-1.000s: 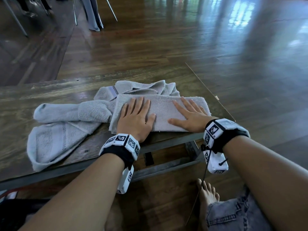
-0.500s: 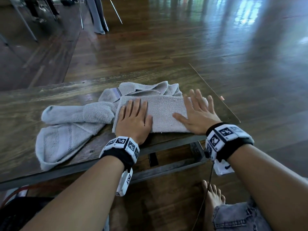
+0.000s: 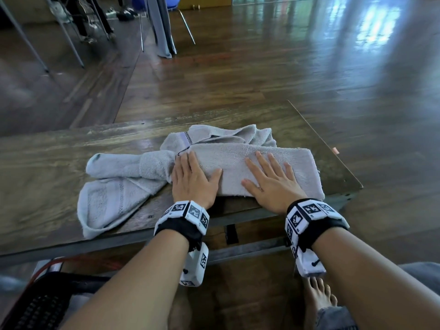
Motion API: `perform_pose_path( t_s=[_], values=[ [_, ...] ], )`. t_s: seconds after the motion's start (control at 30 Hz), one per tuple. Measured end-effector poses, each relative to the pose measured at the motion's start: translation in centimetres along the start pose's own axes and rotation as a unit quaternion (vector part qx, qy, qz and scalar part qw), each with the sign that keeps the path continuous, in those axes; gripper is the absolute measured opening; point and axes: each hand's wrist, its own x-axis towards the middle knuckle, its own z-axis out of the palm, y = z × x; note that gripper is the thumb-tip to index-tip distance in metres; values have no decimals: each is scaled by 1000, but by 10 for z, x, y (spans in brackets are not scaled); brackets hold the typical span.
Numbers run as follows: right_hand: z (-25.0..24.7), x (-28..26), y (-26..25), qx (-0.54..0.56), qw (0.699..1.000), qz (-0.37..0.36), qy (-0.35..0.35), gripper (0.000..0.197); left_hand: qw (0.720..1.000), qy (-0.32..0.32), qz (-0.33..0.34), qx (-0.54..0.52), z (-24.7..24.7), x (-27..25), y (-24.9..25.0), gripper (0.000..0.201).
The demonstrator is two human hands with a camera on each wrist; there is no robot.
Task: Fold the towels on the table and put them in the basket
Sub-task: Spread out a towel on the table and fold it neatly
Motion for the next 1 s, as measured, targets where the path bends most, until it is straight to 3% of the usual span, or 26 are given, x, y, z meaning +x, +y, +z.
perform_pose_path(
  t_s=[0.3, 0.5, 0.67, 0.77, 0.87, 0.9, 1.0],
  values=[
    [-2, 1, 0, 4, 1000, 3, -7, 70, 990, -21, -92, -100, -12, 11, 6, 93],
    [-1, 1, 2, 9, 1000, -5, -2, 71, 971, -74, -142, -176, -29, 28, 8, 65],
    [-6, 2, 1, 25, 1000, -8, -7, 70, 963, -102, -184, -167, -55, 32, 19, 50],
    [-19, 0, 0, 96, 995, -16, 3, 65, 979, -92, -151, -103, -78, 34, 34, 42],
    [-42, -7, 2, 225, 972, -23, 65, 54, 991, -66, -66, -96, -99, 29, 64, 21],
    [-49, -9, 4, 270, 959, -20, 83, 57, 993, -65, -34, -90, -105, 25, 78, 11],
    [-69, -21, 14, 448, 890, 29, 84, 71, 988, -94, 76, -96, -106, 13, 125, 25]
  ],
)
